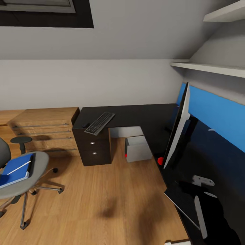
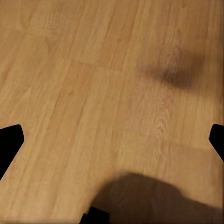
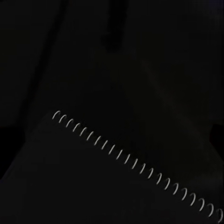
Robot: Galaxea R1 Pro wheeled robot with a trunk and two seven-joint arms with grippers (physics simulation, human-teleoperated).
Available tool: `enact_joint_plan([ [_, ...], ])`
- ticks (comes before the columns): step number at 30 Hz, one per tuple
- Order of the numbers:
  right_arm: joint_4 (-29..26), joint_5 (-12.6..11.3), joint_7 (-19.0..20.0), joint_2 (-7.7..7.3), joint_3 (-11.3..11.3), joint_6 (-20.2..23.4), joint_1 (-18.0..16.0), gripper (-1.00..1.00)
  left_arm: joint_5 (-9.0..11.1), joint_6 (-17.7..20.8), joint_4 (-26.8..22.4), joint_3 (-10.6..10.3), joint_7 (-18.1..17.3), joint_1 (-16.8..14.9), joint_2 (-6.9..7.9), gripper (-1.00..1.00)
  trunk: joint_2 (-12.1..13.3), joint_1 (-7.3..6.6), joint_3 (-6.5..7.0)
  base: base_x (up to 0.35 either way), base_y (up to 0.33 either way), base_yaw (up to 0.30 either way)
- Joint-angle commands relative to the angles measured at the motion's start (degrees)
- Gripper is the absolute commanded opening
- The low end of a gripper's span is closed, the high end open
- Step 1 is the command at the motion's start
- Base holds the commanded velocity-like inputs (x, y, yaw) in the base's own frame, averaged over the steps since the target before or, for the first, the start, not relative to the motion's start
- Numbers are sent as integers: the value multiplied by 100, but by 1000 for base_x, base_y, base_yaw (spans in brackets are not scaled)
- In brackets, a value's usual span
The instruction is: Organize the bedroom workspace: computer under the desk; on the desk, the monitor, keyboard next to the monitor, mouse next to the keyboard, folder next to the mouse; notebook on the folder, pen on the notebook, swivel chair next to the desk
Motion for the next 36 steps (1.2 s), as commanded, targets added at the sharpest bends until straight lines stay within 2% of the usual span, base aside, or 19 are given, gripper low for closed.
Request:
enact_joint_plan([
  [1, 3, 33, 12, -8, -44, 22, -5, 100, 57, -15, 6, 5, -50, -4, 1, 100, -3, 0, -5, -4, -59, 0],
  [7, 65, 29, 15, -36, -265, -110, -5, 100, 58, -17, 6, 6, -50, -4, 5, 100, -3, 0, -5, -2, -26, 0],
  [8, 103, 28, 16, -46, -450, -292, -5, 100, 59, -17, 6, 6, -50, -4, 8, 100, -3, 0, -5, 0, -5, 0],
  [14, 343, 16, 27, -149, -753, -579, -5, 100, 57, -18, 6, 6, -50, -4, 2, 100, -3, 0, -5, 0, -2, 0],
  [22, 556, 13, 194, -247, -855, -654, -5, 100, 51, -18, 6, 4, -65, -4, 1, 100, -3, 0, -5, 33, -28, 0],
  [31, 656, 22, 224, -265, -908, -665, -5, 100, 51, -17, 6, 6, -58, -4, 1, 100, -3, 0, -5, 86, -97, 0],
  [36, 847, 22, 223, -337, -914, -670, -5, 100, 52, -18, 6, 3, -68, -4, 1, 100, -3, 0, -5, 12, -14, 0],
])
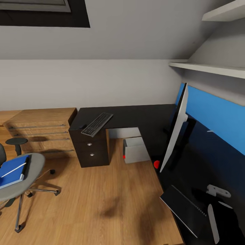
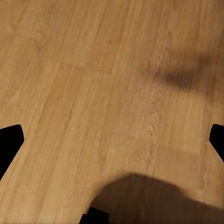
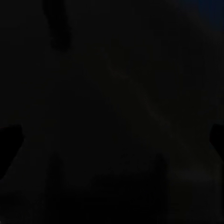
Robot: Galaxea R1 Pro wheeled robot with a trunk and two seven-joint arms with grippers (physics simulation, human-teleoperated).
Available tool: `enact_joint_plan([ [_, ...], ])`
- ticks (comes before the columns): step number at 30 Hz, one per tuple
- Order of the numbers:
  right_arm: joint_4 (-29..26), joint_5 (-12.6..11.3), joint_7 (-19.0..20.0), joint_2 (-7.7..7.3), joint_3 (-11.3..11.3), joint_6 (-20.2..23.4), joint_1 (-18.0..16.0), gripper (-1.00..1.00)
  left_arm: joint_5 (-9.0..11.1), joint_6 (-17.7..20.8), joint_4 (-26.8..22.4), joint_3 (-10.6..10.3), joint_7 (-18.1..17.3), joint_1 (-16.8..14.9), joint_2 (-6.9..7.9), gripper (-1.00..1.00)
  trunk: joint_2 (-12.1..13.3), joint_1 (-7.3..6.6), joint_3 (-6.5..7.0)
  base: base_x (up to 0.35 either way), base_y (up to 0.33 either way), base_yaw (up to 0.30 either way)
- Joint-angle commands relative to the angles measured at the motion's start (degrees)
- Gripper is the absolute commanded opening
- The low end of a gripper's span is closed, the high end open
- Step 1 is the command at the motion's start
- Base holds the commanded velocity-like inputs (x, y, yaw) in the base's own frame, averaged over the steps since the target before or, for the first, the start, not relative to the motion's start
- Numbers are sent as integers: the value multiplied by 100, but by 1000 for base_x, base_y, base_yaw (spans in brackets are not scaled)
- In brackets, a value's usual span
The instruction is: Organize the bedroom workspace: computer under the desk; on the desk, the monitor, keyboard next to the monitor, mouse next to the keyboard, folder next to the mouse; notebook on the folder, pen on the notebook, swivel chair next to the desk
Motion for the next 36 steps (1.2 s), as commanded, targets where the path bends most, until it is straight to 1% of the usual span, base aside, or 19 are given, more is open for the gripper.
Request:
enact_joint_plan([
  [1, 41, 31, -1, -17, 1, 32, -4, 100, 56, -13, 6, 7, -54, -4, 1, 100, -3, 0, -5, 5, -6, 0],
  [7, 442, 27, -13, -136, 8, 36, -9, 100, 57, -13, 6, 9, -44, -4, 1, 100, -3, 0, -5, 2, -2, 0],
  [13, 648, 26, -20, -206, 9, 37, -18, 100, 60, -13, 6, 9, -36, -4, 1, 100, -3, 0, -5, 0, 0, 0],
  [32, 770, 26, -23, -220, 11, 45, -21, 100, 63, -14, 6, 9, -34, -4, 1, 100, -3, 0, -5, 0, 0, 0],
  [36, 774, 26, -23, -220, 15, 46, -21, 100, 63, -13, 6, 9, -34, -4, 1, 100, -3, 0, -5, -77, 61, 0],
])
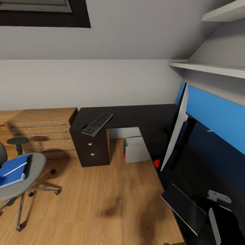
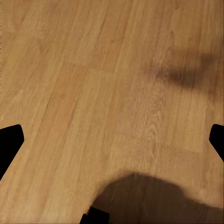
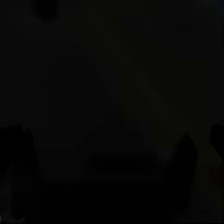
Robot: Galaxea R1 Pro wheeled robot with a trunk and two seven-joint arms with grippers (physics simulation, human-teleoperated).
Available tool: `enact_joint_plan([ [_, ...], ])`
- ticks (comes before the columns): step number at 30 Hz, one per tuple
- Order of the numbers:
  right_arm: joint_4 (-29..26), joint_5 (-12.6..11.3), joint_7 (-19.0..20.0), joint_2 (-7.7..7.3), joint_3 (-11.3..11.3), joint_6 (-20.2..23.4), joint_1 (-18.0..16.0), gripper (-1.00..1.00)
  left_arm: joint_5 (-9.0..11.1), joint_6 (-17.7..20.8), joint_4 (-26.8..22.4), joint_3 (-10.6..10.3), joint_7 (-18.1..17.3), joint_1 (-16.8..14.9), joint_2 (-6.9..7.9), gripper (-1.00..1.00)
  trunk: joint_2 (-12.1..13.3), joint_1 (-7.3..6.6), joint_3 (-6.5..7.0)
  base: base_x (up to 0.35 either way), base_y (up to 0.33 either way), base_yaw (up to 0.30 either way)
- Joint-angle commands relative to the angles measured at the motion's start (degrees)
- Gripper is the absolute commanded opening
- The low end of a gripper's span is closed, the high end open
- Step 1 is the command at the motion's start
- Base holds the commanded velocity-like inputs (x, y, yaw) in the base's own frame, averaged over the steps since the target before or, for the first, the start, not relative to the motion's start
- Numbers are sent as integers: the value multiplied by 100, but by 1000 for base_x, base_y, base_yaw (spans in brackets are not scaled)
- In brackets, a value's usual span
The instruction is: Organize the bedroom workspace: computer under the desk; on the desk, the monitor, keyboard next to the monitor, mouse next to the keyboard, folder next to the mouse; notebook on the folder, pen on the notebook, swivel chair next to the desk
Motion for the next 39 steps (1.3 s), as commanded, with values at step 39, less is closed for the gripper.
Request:
enact_joint_plan([
  [39, 135, 38, 24, 1, 15, 35, -1, 100, 54, -15, 6, 5, -50, -4, 1, 100, -4, -1, -6, -34, 29, 0],
])
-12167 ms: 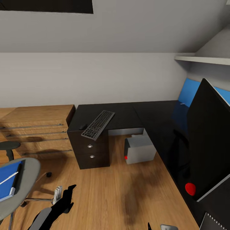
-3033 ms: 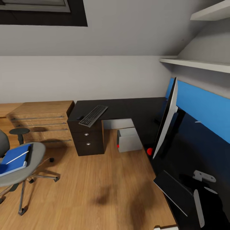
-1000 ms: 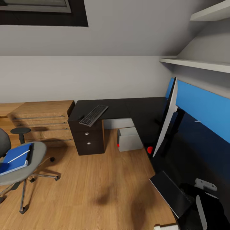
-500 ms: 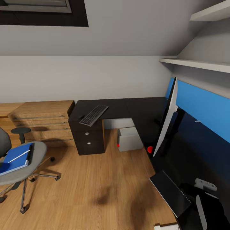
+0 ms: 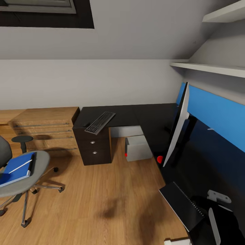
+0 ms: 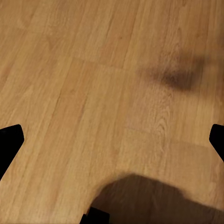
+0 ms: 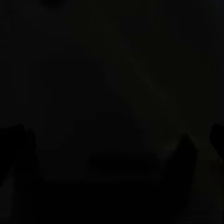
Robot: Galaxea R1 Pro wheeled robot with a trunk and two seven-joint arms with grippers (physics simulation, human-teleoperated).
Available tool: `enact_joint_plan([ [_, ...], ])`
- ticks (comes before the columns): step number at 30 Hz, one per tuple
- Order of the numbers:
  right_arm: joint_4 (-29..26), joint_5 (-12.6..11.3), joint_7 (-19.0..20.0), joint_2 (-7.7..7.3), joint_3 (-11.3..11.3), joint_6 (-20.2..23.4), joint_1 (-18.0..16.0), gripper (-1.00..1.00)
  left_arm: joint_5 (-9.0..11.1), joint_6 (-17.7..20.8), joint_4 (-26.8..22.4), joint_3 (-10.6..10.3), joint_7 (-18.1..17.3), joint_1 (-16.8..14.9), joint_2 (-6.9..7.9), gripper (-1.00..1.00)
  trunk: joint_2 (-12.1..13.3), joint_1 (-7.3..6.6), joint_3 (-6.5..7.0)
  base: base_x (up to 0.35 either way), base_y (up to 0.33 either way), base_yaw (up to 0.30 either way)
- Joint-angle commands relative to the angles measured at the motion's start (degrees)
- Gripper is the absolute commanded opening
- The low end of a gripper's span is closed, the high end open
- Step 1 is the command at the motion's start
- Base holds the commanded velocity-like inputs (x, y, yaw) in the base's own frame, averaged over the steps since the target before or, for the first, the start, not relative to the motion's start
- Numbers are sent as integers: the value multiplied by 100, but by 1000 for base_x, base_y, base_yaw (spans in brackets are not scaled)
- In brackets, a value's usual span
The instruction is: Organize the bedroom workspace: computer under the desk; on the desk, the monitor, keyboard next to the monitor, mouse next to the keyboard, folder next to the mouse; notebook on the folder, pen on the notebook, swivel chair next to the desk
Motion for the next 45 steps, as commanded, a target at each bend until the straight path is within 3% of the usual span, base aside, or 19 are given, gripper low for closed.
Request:
enact_joint_plan([
  [1, 127, 30, 24, 1, 0, 39, -1, 100, 56, -14, 7, 5, -50, -4, 1, 100, -3, 0, -6, 0, 0, 0],
  [15, 49, 26, 19, 37, 62, -692, -1, 100, 53, -16, 7, 5, -57, -4, -4, 100, -3, 0, -6, 0, 0, 0],
  [19, -94, 40, 14, 86, 299, -817, -1, 100, 52, -13, 7, 5, -58, -4, -9, 100, -3, 0, -6, 0, 0, 0],
  [20, -197, 49, 9, 113, 471, -860, -1, 100, 51, -12, 8, 5, -58, -4, -12, 100, -3, 0, -6, 0, 0, 0],
  [25, -393, 67, -5, 173, 864, -958, -1, 100, 49, -10, 7, 5, -59, -4, -21, 100, -3, 0, -6, 0, 0, 0],
  [33, -495, 113, -9, 277, 1109, -1045, 4, 100, 49, -9, 7, 5, -68, -4, -25, 100, -3, 0, -6, 0, 0, 0],
  [38, -516, 333, -13, 366, 1379, -1058, 7, 100, 49, -3, 8, 5, -83, -4, -26, 100, -3, 0, -6, 0, 14, 0],
  [45, -516, 833, -23, 499, 1640, -1049, 7, 100, 49, -1, 7, 5, -105, -4, -26, 100, -3, 0, -6, 0, 169, 0],
])
